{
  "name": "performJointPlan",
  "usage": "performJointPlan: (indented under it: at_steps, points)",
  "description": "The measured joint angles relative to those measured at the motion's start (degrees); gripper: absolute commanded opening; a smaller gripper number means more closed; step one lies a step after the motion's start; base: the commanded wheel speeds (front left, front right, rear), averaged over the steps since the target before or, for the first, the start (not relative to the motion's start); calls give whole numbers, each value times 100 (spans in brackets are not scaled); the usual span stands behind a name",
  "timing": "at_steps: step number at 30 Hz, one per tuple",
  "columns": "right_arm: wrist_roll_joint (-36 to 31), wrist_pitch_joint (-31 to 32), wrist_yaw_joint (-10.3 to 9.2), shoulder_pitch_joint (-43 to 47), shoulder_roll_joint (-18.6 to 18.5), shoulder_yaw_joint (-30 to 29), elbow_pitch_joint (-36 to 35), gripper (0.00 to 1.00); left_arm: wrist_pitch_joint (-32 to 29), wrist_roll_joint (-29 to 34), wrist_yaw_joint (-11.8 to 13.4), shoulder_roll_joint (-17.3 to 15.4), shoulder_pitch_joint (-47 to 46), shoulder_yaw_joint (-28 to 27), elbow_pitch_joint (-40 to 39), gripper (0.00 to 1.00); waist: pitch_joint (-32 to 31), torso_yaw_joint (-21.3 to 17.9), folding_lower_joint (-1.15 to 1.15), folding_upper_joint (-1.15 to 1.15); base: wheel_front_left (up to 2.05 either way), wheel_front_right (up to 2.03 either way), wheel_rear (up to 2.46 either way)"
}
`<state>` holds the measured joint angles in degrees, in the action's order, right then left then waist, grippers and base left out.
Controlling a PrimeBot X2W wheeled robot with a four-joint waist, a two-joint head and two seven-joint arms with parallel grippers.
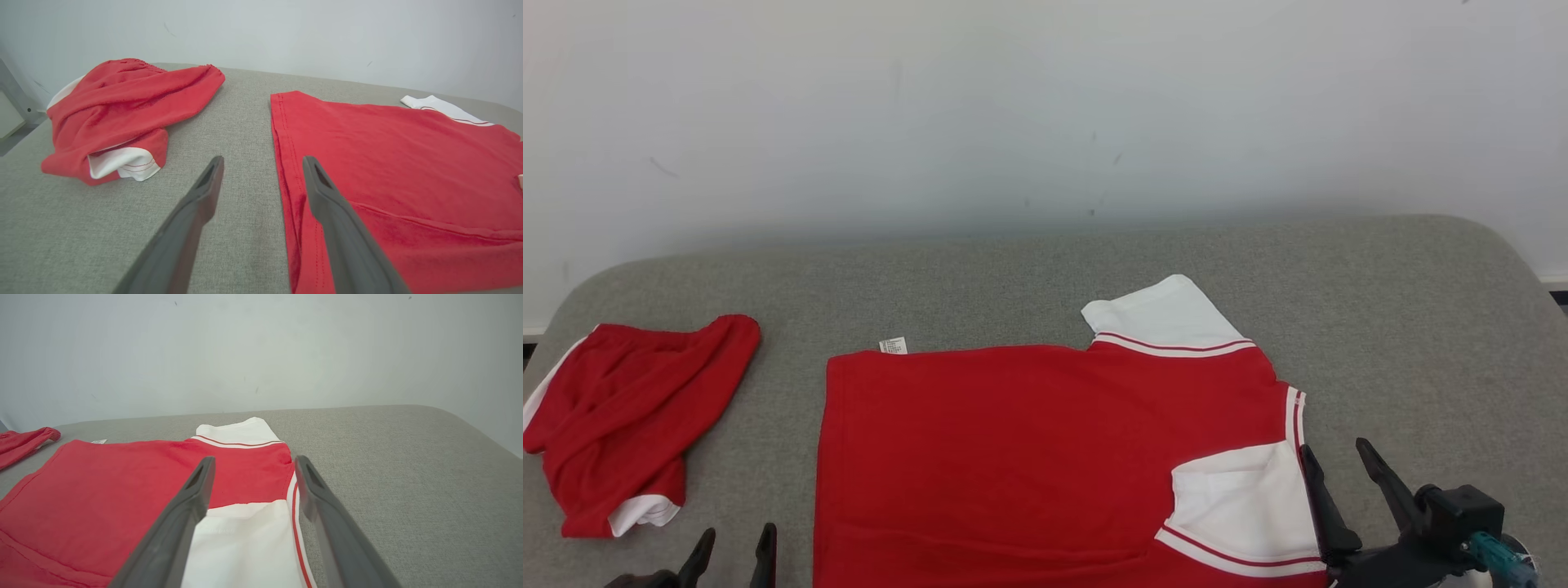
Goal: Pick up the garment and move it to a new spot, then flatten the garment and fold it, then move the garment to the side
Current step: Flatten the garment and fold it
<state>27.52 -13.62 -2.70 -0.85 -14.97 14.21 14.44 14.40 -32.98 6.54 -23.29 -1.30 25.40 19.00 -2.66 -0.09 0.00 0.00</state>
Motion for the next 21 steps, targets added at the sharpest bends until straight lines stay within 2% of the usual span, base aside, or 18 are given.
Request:
performJointPlan:
  at_steps: [7, 21]
  points:
    - [-90, -53, -135, 65, 19, -174, -45, 100, 2, 125, 49, 36, 214, -326, -307, 100, -10, 34, 0, 0, 0, 0, 0]
    - [-207, -59, -186, 189, 112, -265, -171, 100, 2, 410, 53, 199, 460, -694, -740, 100, -14, 54, 0, 0, 0, 0, 0]
